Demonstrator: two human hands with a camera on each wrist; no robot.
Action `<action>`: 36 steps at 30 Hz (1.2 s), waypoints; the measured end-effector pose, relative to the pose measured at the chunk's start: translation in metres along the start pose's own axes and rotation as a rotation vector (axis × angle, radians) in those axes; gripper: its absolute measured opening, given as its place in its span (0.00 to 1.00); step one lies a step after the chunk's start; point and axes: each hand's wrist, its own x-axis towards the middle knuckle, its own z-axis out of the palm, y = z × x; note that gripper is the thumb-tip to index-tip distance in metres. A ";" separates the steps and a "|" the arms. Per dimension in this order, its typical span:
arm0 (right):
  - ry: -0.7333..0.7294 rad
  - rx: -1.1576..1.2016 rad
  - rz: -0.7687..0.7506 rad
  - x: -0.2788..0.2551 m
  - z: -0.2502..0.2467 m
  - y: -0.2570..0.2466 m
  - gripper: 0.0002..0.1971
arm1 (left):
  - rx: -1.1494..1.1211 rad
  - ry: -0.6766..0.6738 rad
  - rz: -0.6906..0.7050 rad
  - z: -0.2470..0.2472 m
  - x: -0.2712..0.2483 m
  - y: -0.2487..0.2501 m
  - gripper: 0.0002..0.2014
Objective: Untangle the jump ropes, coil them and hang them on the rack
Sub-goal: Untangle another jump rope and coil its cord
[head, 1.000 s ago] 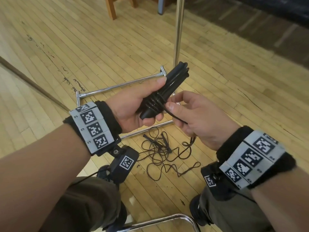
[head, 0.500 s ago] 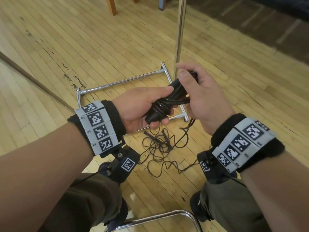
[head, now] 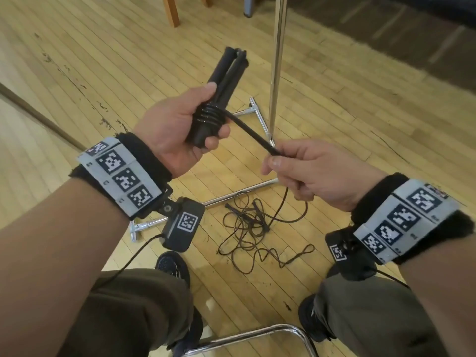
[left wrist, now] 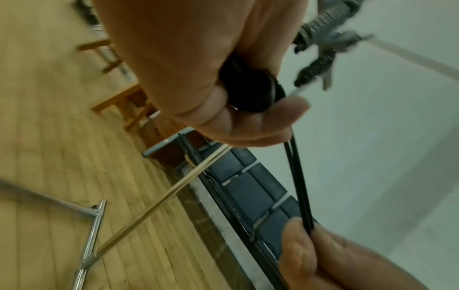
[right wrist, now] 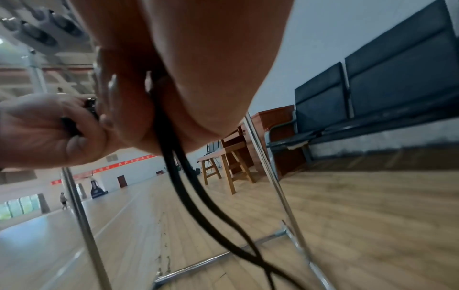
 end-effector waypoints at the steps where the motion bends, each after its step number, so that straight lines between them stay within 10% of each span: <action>1: -0.035 -0.032 0.017 0.001 0.000 0.002 0.11 | 0.001 -0.044 -0.001 0.000 -0.001 0.000 0.15; 8: 0.036 -0.242 0.103 0.007 -0.009 0.012 0.12 | 0.123 -0.502 -0.044 0.007 -0.014 -0.014 0.09; 15: 0.065 -0.230 0.069 0.010 -0.017 0.023 0.12 | 0.028 -0.159 0.063 -0.006 -0.004 -0.012 0.14; 20: 0.033 -0.364 0.174 0.012 -0.018 0.030 0.11 | 0.149 -0.480 -0.136 -0.001 -0.008 -0.025 0.12; 23: -0.094 -0.387 0.242 0.009 -0.014 0.034 0.11 | 0.403 -0.679 -0.296 0.004 -0.015 -0.037 0.10; 26: -0.061 -0.613 0.222 0.006 -0.011 0.030 0.09 | 1.160 -0.791 -0.314 0.016 -0.019 -0.056 0.13; 32: -0.082 -1.029 0.057 0.003 0.020 -0.002 0.11 | 1.488 -0.556 -0.358 0.031 -0.019 -0.094 0.19; 36: -0.060 -1.120 0.013 -0.005 0.029 -0.012 0.11 | 1.265 -0.310 -0.368 0.015 -0.002 -0.083 0.08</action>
